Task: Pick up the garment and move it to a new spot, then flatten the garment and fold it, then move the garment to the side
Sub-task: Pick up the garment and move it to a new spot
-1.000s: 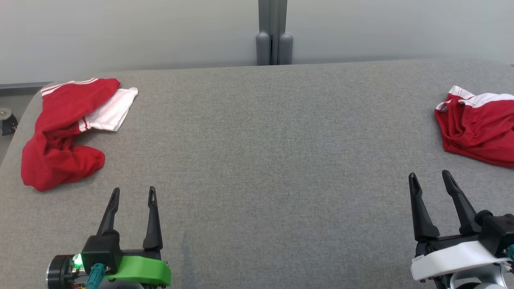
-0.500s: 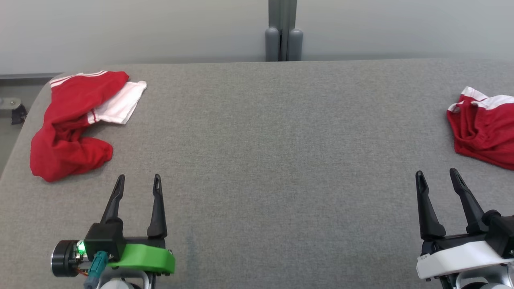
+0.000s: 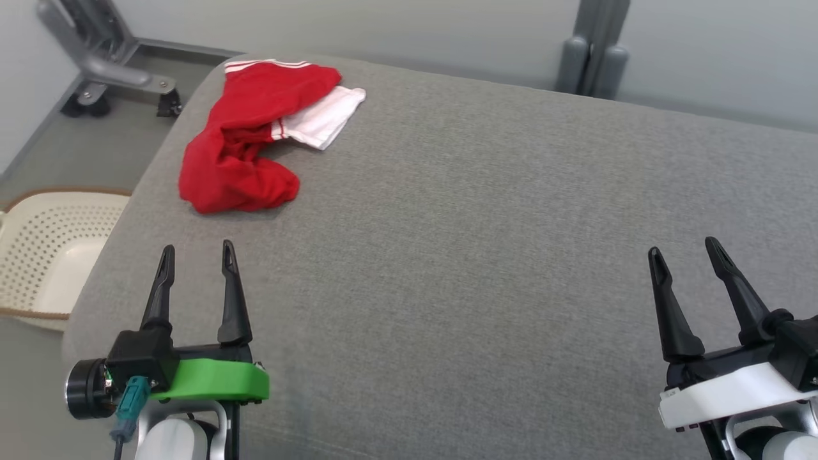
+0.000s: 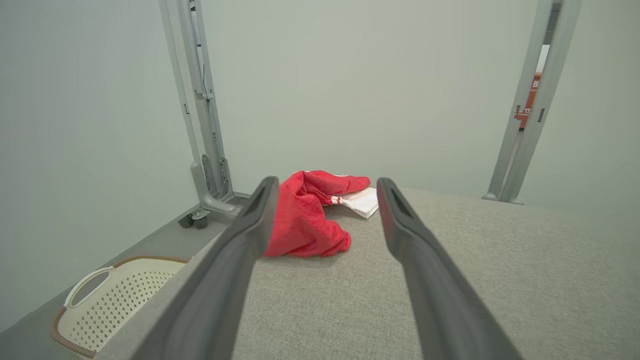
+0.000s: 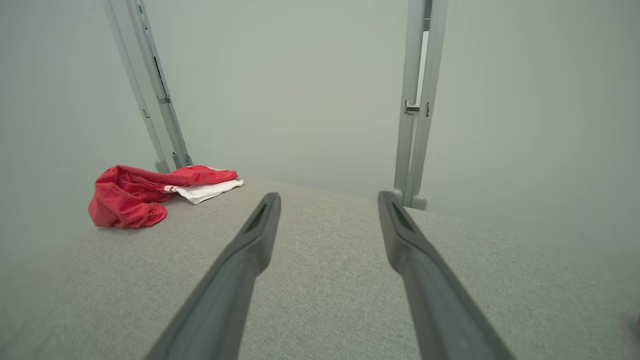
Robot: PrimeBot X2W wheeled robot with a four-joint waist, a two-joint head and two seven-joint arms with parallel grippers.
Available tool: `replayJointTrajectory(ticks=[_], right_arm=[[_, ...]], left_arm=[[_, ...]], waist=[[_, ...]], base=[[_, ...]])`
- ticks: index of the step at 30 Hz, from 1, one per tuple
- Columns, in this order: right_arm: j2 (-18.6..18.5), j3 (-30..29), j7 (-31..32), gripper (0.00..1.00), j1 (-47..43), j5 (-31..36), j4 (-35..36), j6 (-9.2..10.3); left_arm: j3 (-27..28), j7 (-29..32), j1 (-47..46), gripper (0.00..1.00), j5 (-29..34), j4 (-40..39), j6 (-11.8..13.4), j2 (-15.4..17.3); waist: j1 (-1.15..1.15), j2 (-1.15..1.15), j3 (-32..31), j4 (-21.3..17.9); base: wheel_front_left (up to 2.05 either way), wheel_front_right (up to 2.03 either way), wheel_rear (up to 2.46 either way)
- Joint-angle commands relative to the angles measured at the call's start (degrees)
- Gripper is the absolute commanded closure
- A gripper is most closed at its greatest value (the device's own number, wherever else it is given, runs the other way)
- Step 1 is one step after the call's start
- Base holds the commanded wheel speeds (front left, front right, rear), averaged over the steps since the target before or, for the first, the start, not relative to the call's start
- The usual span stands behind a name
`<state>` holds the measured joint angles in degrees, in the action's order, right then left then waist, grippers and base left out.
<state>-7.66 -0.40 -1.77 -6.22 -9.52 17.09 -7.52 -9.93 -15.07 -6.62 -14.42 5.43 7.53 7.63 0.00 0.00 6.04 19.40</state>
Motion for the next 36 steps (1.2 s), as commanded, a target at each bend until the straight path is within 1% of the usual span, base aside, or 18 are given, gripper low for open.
replayJointTrajectory(ticks=[1, 6, 10, 14, 15, 20, 22, 24, 27, 30, 33, 36], right_arm=[[-0.29, 0.27, 0.18, 0.0, 0.79, -0.07, 0.56, 0.03], [-0.76, 0.56, 0.84, 0.0, 1.23, -0.25, 1.44, 0.03], [-1.32, 0.98, 1.72, 0.0, 2.08, 0.08, 2.49, 0.03], [-2.7, 1.13, 3.26, 0.0, 3.57, 0.49, 4.52, 0.03], [-3.16, 1.28, 4.13, 0.0, 4.17, 0.61, 5.61, 0.03], [-5.66, 0.55, 7.03, 0.0, 6.92, 1.05, 9.76, 0.03], [-6.81, -0.16, 7.85, 0.0, 8.44, 1.23, 11.48, 0.03], [-7.35, -0.33, 8.33, 0.0, 9.34, 1.05, 12.44, 0.03], [-7.94, -1.1, 8.21, 0.0, 10.9, 0.74, 13.18, 0.03], [-7.87, -1.39, 7.57, 0.0, 11.79, 0.37, 13.04, 0.03], [-7.31, -1.16, 6.53, 0.0, 12.46, 0.08, 12.27, 0.03], [-6.75, -1.16, 5.53, 0.0, 12.93, -0.05, 11.25, 0.03]], left_arm=[[0.66, -0.05, 0.74, 0.0, 0.32, -0.26, -0.27, -0.31], [2.62, -0.05, 1.55, 0.0, 0.85, -0.82, -1.04, -1.24], [3.9, -0.04, 0.97, 0.0, 1.25, -1.4, -1.75, -2.29], [4.26, -0.05, -2.11, 0.0, 1.68, -1.54, -2.14, -3.37], [4.38, -0.05, -3.2, 0.0, 1.54, -1.31, -2.29, -3.65], [3.69, -0.04, -12.39, 0.0, 0.32, 2.58, -3.13, -4.5], [3.22, -0.04, -18.54, 0.0, -0.56, 6.51, -4.22, -4.58], [2.84, -0.03, -22.87, 0.0, -1.12, 10.94, -5.03, -4.67], [2.38, 0.09, -31.04, 0.0, -2.26, 20.9, -7.05, -4.55], [2.8, 1.61, -38.11, 0.0, -3.32, 31.5, -8.86, -3.45], [4.22, 2.79, -43.16, 0.0, -4.83, 40.33, -9.53, -1.78], [6.17, 3.26, -47.12, 0.0, -6.27, 48.25, -9.46, 0.09]], waist=[[0.0, 0.0, 0.75, 7.4], [0.0, 0.0, 1.5, 10.29], [0.0, 0.0, 3.57, 10.7], [0.0, 0.0, 8.03, 9.51], [0.0, 0.0, 10.08, 8.8], [0.0, 0.0, 18.62, 5.91], [0.0, 0.0, 22.6, 4.38], [0.0, 0.0, 25.16, 3.06], [0.0, 0.0, 28.44, 1.04], [0.0, 0.0, 30.36, -0.77], [0.0, 0.0, 31.13, -2.54], [0.0, 0.0, 31.37, -3.94]], base=[[0.0, 0.0, 0.0], [0.0, 0.0, 0.0], [0.0, 0.0, 0.0], [0.0, 0.0, 0.0], [0.0, 0.0, 0.0], [0.0, 0.0, 0.0], [0.0, 0.0, 0.0], [0.0, 0.0, 0.0], [0.0, 0.0, 0.0], [0.0, 0.0, 0.0], [0.0, 0.0, 0.0], [0.0, 0.0, 0.0]])
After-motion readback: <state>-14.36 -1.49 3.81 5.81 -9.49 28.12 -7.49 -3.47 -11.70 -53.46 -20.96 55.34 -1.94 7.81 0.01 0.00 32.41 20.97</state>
